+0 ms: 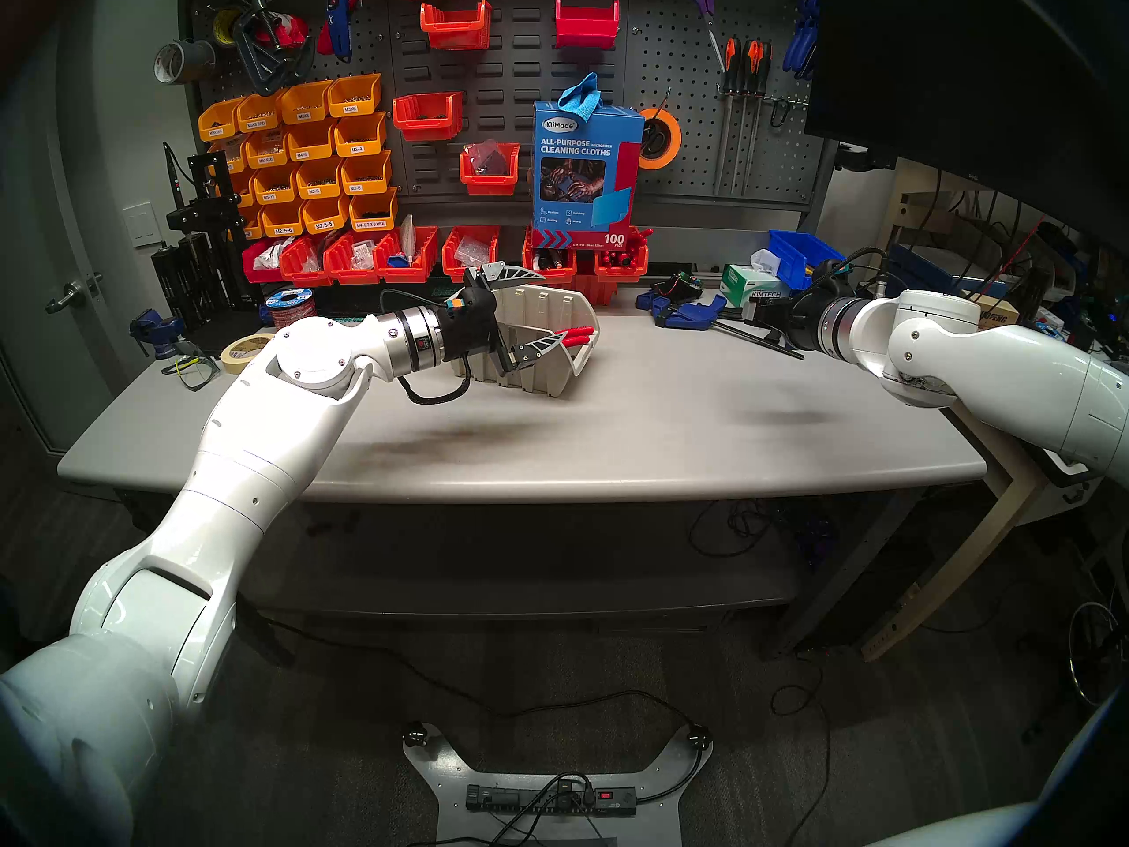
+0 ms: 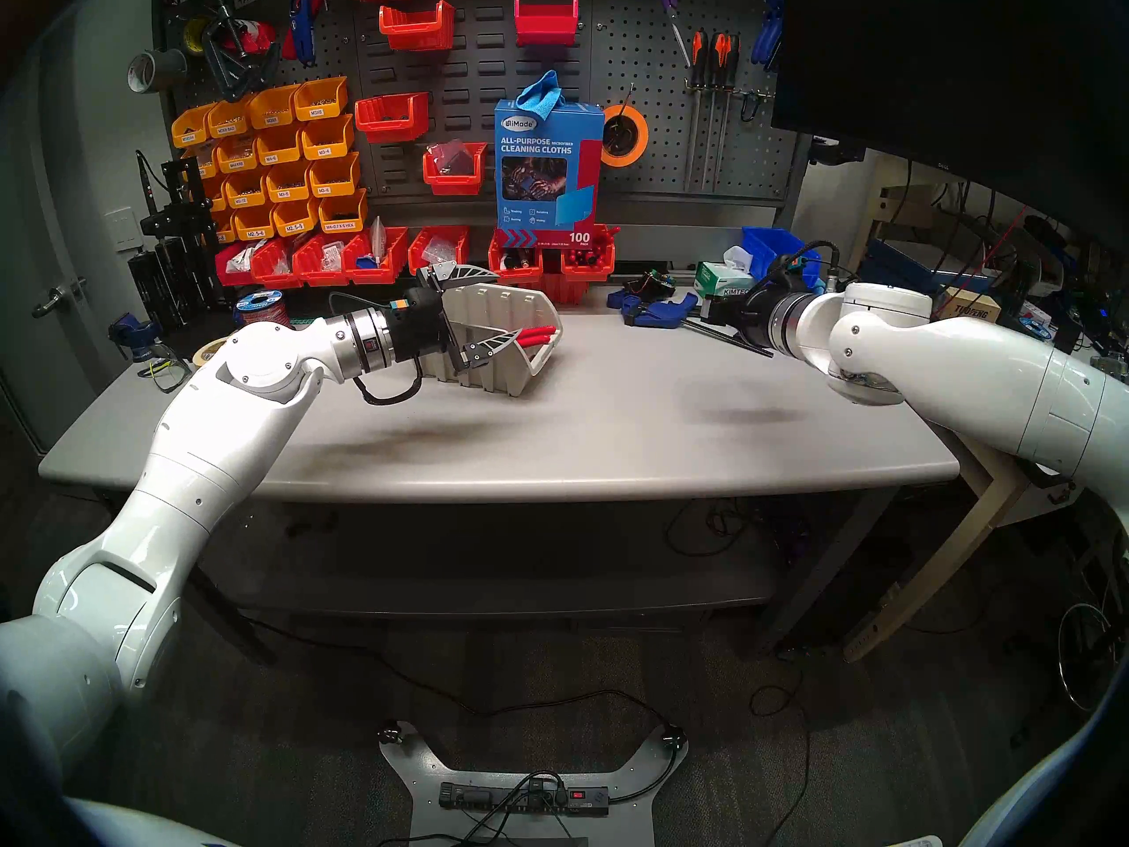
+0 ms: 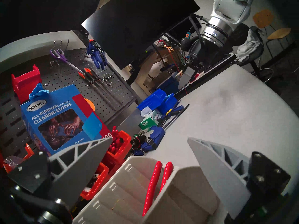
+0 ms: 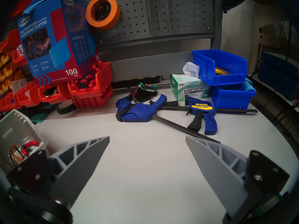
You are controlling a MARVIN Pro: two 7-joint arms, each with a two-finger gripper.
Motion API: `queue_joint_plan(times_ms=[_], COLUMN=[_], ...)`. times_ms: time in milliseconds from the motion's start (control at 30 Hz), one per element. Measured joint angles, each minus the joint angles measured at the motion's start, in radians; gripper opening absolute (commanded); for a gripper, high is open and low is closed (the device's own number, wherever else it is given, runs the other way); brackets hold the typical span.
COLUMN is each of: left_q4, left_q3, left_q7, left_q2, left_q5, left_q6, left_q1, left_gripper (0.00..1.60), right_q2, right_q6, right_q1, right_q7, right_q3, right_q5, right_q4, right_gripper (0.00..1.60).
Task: Take out tools from the storage box
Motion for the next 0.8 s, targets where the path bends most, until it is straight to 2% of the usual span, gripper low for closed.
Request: queue_joint_plan(times_ms=[267, 500, 800], left_q4=[0.085, 0.189, 0.303], left_q3=[0.004, 0.009, 0.038], left_q7=[-0.169, -0.313, -0.382], left_q2=[0.02, 0.001, -0.037], left_q5=[-0.017, 0.0, 0.046], left_q6=[-0.014, -0.032, -0.068], left_q1=[-0.074, -0.148, -0.214], left_gripper=[1.6, 1.6, 1.6], right_q2=[0.0, 0.0, 0.001], right_q6=[0.0, 0.0, 0.0], right_q1=[0.0, 0.0, 0.0], right_q7=[0.0, 0.0, -0.001], right_q3=[0.0, 0.0, 0.0], right_q5=[0.0, 0.0, 0.0], right_q4=[0.0, 0.0, 0.0], right_gripper=[1.6, 1.6, 1.6])
